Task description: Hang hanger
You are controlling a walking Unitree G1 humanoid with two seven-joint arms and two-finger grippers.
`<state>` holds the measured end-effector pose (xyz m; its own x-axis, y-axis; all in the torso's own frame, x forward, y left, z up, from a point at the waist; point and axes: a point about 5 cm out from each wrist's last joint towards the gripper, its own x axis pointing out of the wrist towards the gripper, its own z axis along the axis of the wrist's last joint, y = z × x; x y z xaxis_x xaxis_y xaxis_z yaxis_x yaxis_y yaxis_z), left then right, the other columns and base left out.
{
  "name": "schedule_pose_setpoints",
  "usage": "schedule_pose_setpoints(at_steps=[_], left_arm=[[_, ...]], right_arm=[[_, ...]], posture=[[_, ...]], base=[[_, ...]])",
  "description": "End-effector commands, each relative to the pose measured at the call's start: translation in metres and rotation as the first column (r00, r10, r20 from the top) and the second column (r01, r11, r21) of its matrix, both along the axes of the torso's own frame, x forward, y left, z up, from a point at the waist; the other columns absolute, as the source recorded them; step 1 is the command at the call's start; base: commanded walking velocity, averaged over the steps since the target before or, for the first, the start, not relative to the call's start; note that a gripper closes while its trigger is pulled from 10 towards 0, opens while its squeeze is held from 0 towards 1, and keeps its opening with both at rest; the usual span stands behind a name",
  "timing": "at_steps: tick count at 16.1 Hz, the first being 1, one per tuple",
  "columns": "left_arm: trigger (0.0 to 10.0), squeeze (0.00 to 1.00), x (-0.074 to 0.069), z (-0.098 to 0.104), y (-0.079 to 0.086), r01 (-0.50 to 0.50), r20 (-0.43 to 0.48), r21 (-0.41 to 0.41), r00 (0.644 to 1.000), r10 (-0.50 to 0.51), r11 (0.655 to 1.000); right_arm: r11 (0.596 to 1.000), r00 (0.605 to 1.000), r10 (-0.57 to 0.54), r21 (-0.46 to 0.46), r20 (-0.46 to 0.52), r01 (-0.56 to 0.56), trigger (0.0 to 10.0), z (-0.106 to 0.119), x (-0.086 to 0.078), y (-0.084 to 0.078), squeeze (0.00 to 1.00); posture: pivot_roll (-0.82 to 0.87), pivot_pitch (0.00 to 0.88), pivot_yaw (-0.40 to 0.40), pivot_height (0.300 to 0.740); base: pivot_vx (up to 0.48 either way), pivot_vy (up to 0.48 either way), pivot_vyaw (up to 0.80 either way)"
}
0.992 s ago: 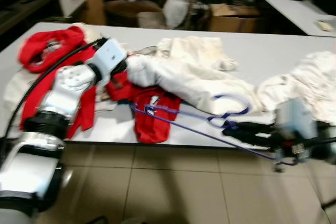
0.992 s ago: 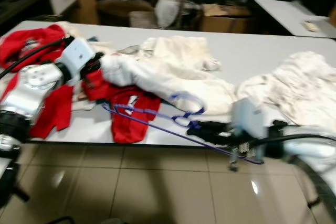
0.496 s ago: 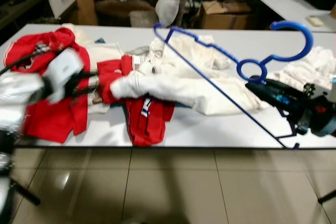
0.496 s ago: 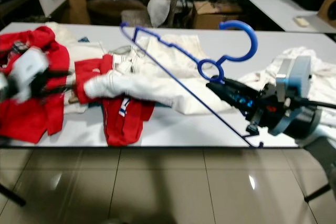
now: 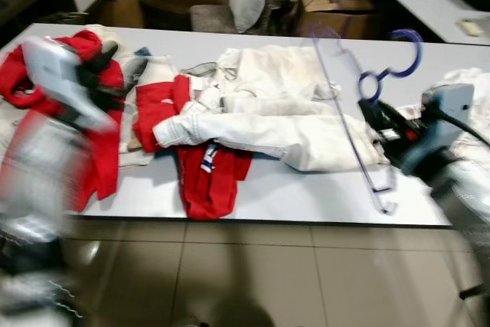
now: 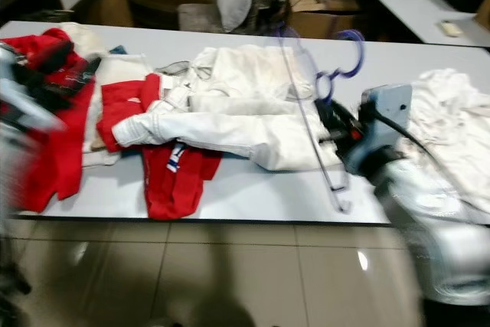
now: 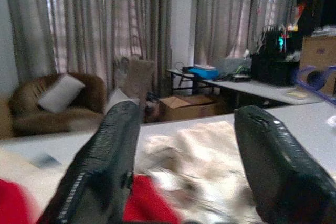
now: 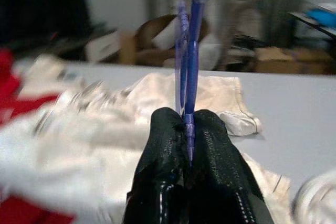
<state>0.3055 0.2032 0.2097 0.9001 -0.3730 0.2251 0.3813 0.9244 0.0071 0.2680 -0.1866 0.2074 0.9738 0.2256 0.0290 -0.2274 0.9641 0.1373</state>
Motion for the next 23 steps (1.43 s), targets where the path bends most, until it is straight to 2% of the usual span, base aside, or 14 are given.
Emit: schedule_pose_setpoints(at_steps=[1, 3, 5, 8, 9, 10, 11, 14, 16, 18, 19, 20, 21, 23], left_arm=[[10.0, 0.82, -0.003, -0.001, -0.006, -0.029, -0.016, 0.030, 0.999, 0.029, 0.999], [10.0, 0.82, -0.012, -0.023, -0.027, -0.044, -0.079, 0.107, 0.995, 0.053, 0.993], [10.0, 0.82, -0.015, -0.036, -0.027, -0.161, -0.084, 0.130, 0.981, 0.173, 0.978], [10.0, 0.82, -0.026, -0.047, -0.033, -0.124, -0.108, 0.204, 0.983, 0.148, 0.971], [10.0, 0.82, -0.030, -0.051, -0.032, -0.122, -0.144, 0.164, 0.979, 0.146, 0.979], [10.0, 0.82, -0.032, -0.056, -0.033, -0.113, -0.167, 0.158, 0.976, 0.140, 0.981], [10.0, 0.82, -0.034, -0.067, -0.040, -0.099, -0.188, 0.172, 0.973, 0.131, 0.980], [10.0, 0.82, -0.037, -0.068, -0.047, -0.104, -0.190, 0.159, 0.973, 0.134, 0.982], [10.0, 0.82, -0.040, -0.072, -0.050, -0.103, -0.206, 0.156, 0.969, 0.134, 0.982], [10.0, 0.82, -0.042, -0.073, -0.046, -0.123, -0.220, 0.137, 0.964, 0.152, 0.983], [10.0, 0.84, -0.043, -0.074, -0.045, -0.133, -0.225, 0.129, 0.961, 0.159, 0.983], [10.0, 1.00, -0.043, -0.075, -0.045, -0.123, -0.253, 0.079, 0.957, 0.140, 0.989], [10.0, 1.00, -0.048, -0.077, -0.045, -0.075, -0.277, 0.066, 0.957, 0.091, 0.995], [10.0, 1.00, -0.045, -0.078, -0.046, -0.088, -0.272, 0.073, 0.957, 0.104, 0.993]], right_arm=[[0.995, 0.995, -0.099, -0.025, 0.000, 0.099, 10.0, 0.002, 0.001, -0.007, 0.00], [0.986, 0.995, -0.100, -0.134, -0.001, 0.099, 10.0, -0.011, -0.003, 0.008, 0.00], [0.976, 0.992, -0.125, -0.181, 0.006, 0.124, 10.0, -0.019, -0.006, 0.015, 0.00], [0.971, 0.984, -0.179, -0.162, -0.013, 0.175, 10.0, -0.025, -0.010, 0.009, 0.00], [0.969, 0.984, -0.177, -0.177, -0.023, 0.170, 10.0, -0.029, -0.015, 0.008, 0.00], [0.967, 0.985, -0.171, -0.194, -0.030, 0.162, 10.0, -0.031, -0.018, 0.008, 0.00], [0.953, 0.979, -0.193, -0.251, -0.060, 0.173, 10.0, -0.040, -0.022, 0.003, 0.00], [0.945, 0.972, -0.218, -0.268, -0.088, 0.188, 10.0, -0.052, -0.025, 0.001, 0.00], [0.950, 0.962, -0.249, -0.221, -0.112, 0.220, 10.0, -0.058, -0.028, 0.000, 0.00], [0.956, 0.968, -0.228, -0.215, -0.107, 0.201, 10.0, -0.057, -0.025, 0.007, 0.00], [0.955, 0.971, -0.218, -0.225, -0.101, 0.191, 10.0, -0.056, -0.025, 0.009, 0.00], [0.955, 0.974, -0.206, -0.237, -0.096, 0.178, 10.0, -0.057, -0.025, 0.010, 0.00], [0.956, 0.975, -0.199, -0.240, -0.101, 0.171, 10.0, -0.059, -0.024, 0.012, 0.00], [0.950, 0.975, -0.198, -0.265, -0.101, 0.165, 10.0, -0.058, -0.026, 0.011, 0.00]], posture=[[-0.06, 0.012, -0.047, 0.740], [-0.05, 0.018, -0.065, 0.740], [-0.07, 0.029, -0.043, 0.740], [-0.08, 0.041, -0.048, 0.740], [-0.10, 0.030, -0.031, 0.740], [-0.11, 0.026, -0.022, 0.740], [-0.12, 0.022, -0.023, 0.740], [-0.11, 0.030, -0.028, 0.740], [-0.10, 0.022, -0.030, 0.740], [-0.10, 0.021, -0.029, 0.740], [-0.09, 0.023, -0.031, 0.740], [-0.08, 0.029, -0.046, 0.740], [-0.10, 0.016, -0.047, 0.740], [-0.12, 0.008, -0.029, 0.740]], base=[[0.000, -0.300, 0.00], [0.000, -0.454, 0.00], [0.000, -0.480, 0.00], [0.000, -0.480, 0.00], [0.000, -0.480, 0.00], [0.000, -0.480, 0.00], [0.000, -0.480, 0.00], [0.000, -0.480, 0.00], [0.000, -0.480, 0.00], [0.000, -0.480, 0.00], [0.000, -0.480, 0.00], [0.000, -0.368, 0.00], [0.000, 0.000, 0.00], [0.000, 0.000, -0.25]])
